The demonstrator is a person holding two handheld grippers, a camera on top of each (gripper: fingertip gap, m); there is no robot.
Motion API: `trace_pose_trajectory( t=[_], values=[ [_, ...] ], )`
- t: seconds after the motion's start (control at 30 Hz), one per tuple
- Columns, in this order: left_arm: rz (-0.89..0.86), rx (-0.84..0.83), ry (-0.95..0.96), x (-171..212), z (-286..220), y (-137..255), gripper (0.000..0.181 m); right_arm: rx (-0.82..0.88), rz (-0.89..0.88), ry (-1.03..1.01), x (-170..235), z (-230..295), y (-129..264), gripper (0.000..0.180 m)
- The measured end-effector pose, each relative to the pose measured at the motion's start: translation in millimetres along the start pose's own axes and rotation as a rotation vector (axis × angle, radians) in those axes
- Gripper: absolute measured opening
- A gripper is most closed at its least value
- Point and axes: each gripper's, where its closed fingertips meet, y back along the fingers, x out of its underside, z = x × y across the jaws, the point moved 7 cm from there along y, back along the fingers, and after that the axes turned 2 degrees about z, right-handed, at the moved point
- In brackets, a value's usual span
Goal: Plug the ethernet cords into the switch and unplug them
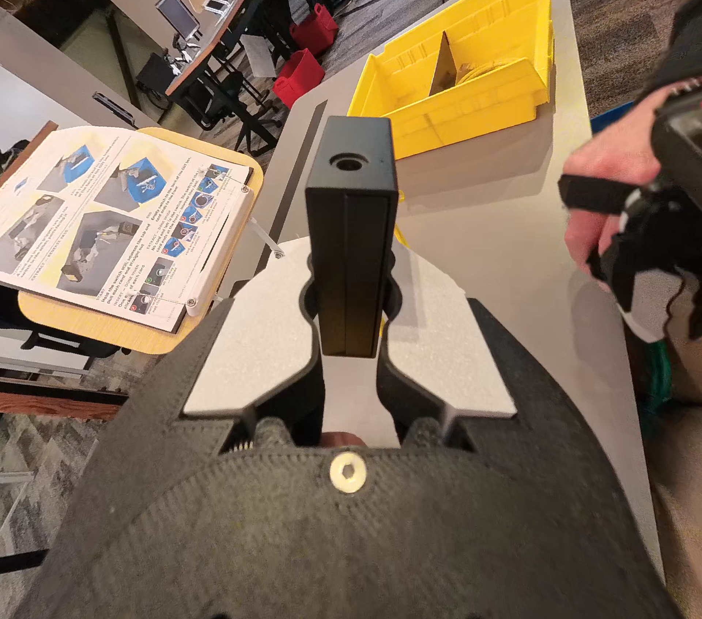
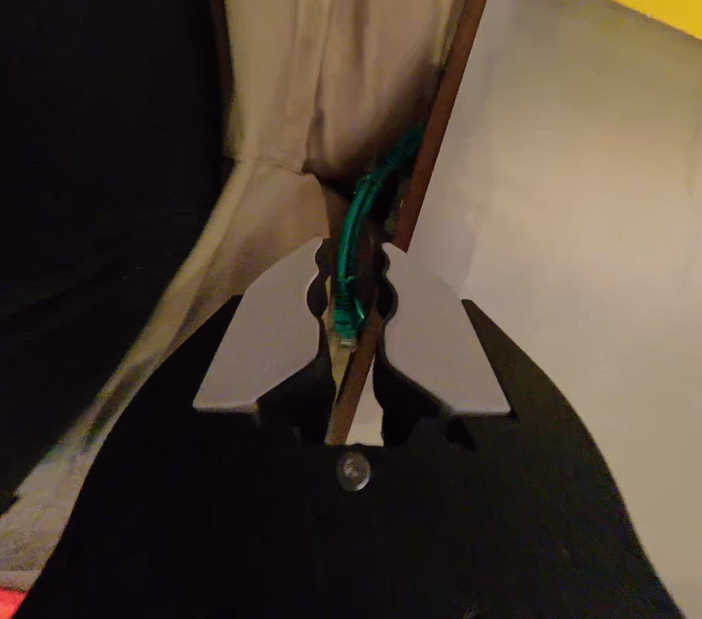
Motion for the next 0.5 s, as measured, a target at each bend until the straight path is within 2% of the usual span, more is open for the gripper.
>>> trace_pose_trajectory(
  t=[0.03,0.1,0.17,0.4,0.43,0.5],
  values=[
    [0.001,0.001,-0.002,0,0,0,0.029,0.013,0.071,0.039,3,1,-14,0.015],
    [0.001,0.001,-0.010,1,0,2,0.029,0.039,0.175,0.077,9,2,-31,0.012],
    [-0.011,0.004,-0.002,2,1,3,0.029,0.093,0.201,0.128,7,3,-34,0.010],
    [-0.008,0.003,0.009,9,4,4,0.029,0.182,0.323,0.254,-15,11,-54,0.028],
    [-0.014,-0.002,0.009,8,6,6,0.029,0.141,0.318,0.243,-14,14,-55,0.016],
    [-0.026,-0.011,0.009,5,8,10,0.029,0.118,0.299,0.215,-12,15,-54,0.016]
  ],
)
